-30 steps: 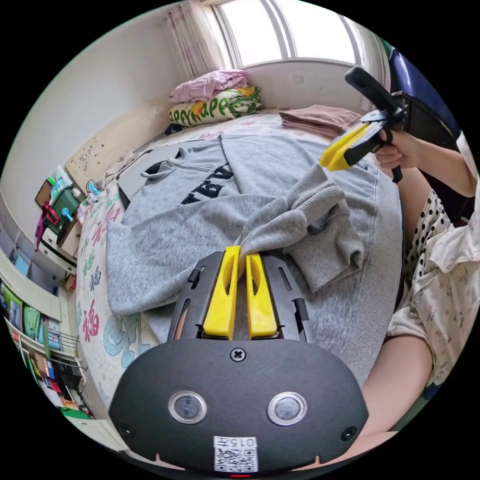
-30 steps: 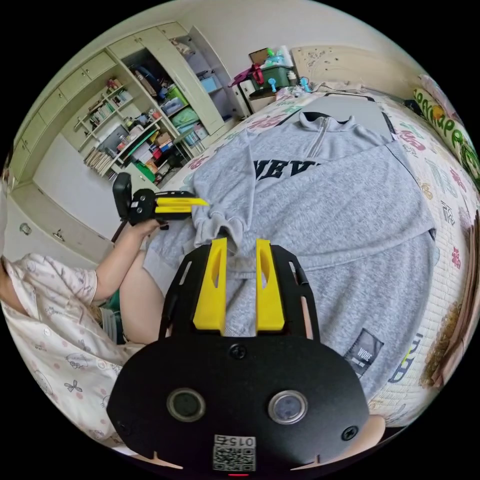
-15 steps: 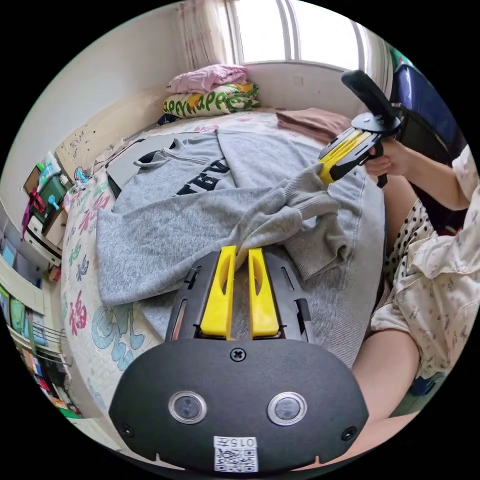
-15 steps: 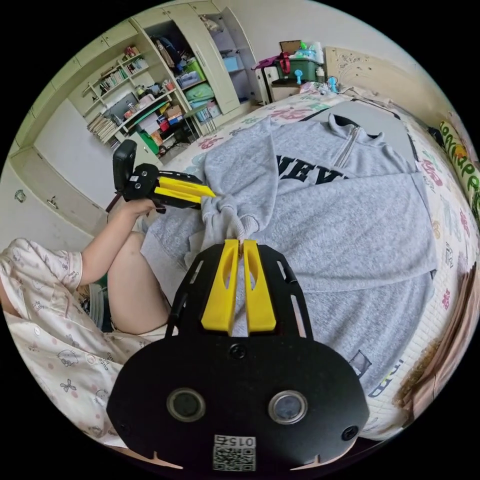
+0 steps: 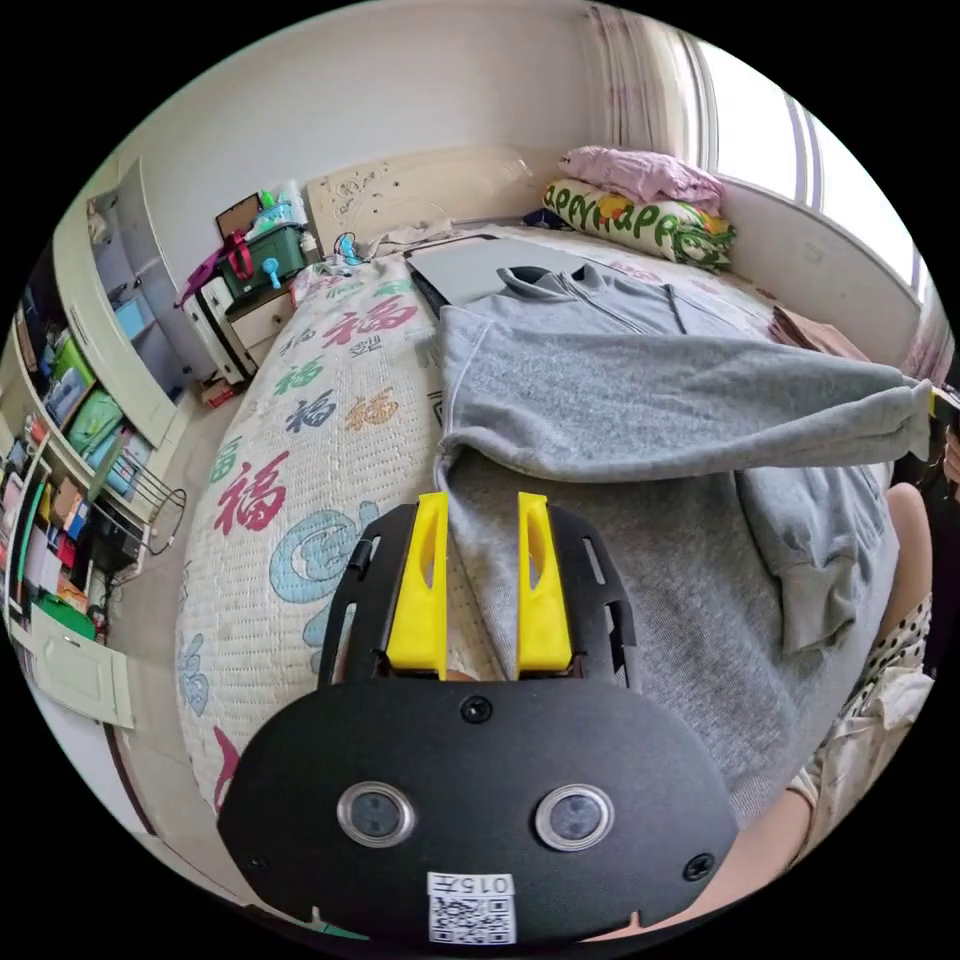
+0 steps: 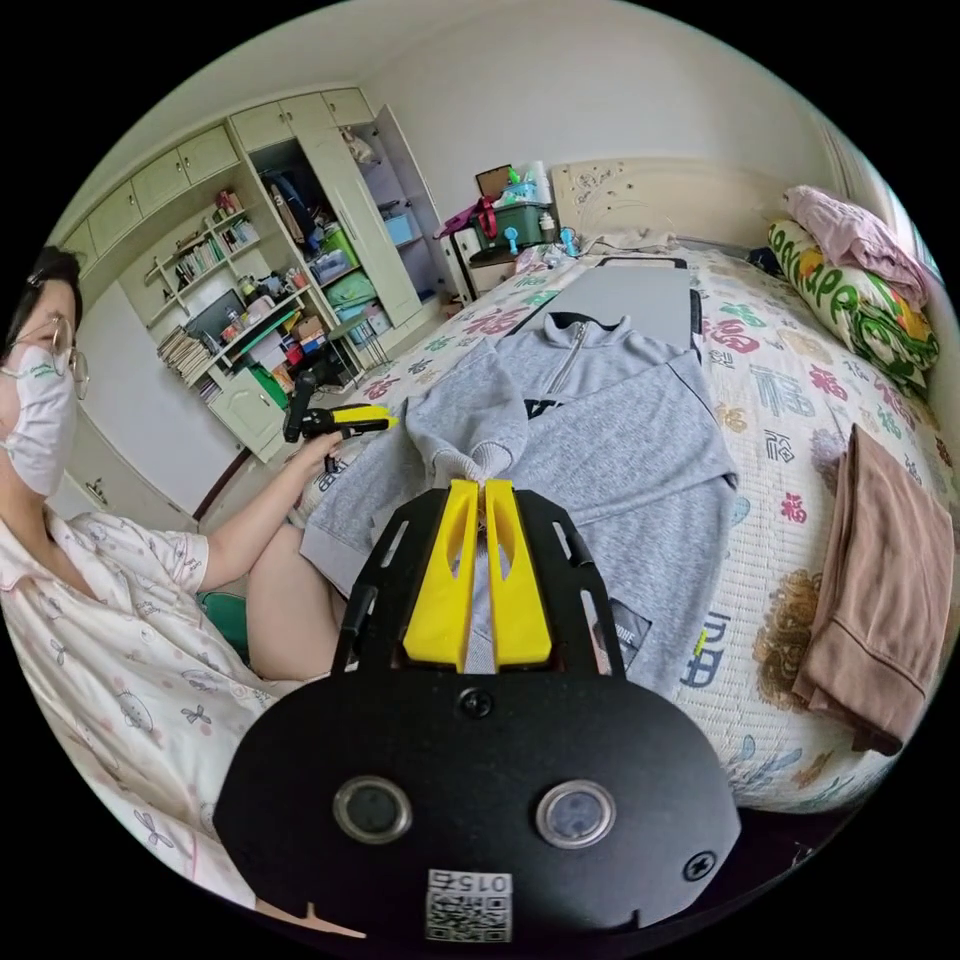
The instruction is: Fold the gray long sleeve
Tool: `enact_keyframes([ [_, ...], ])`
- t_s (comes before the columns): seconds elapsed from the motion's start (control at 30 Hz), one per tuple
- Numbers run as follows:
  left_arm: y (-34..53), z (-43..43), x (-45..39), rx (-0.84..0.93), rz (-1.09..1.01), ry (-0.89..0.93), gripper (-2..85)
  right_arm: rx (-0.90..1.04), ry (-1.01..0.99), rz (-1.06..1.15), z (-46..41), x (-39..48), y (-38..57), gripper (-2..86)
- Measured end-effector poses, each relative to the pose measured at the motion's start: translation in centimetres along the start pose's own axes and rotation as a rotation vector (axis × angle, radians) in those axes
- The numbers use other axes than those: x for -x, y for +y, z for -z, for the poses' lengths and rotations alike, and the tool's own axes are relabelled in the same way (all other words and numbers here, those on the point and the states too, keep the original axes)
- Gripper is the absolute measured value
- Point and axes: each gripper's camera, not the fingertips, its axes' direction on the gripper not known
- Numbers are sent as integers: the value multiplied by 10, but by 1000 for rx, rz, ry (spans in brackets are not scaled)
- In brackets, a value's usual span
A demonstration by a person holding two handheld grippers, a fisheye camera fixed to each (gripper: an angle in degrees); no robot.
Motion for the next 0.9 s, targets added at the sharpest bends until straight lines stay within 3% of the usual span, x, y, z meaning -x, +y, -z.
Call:
enact_keyframes([
  [0.2,-12,-11,-4,30,2,-65,101,102,-29,-35,-10,-1,-9,10],
  [0.3,-10,-12,-8,51,-14,-91,98,186,150,-115,-11,-13,-15,30],
  [0.4,-4,-5,1,24,38,-69,85,70,133,-242,16,-43,-34,54],
  [0.47,-7,-4,7,34,44,-29,82,28,103,-181,14,-45,-67,63],
  [0.53,-13,-5,6,62,-7,-18,81,18,155,-120,-19,-39,-126,81],
  [0.67,-19,-2,0,74,-70,-74,82,44,-54,-51,-108,-31,-223,85],
  [0.9,-21,16,2,51,-104,-136,78,243,-126,-65,-288,-4,-351,103],
])
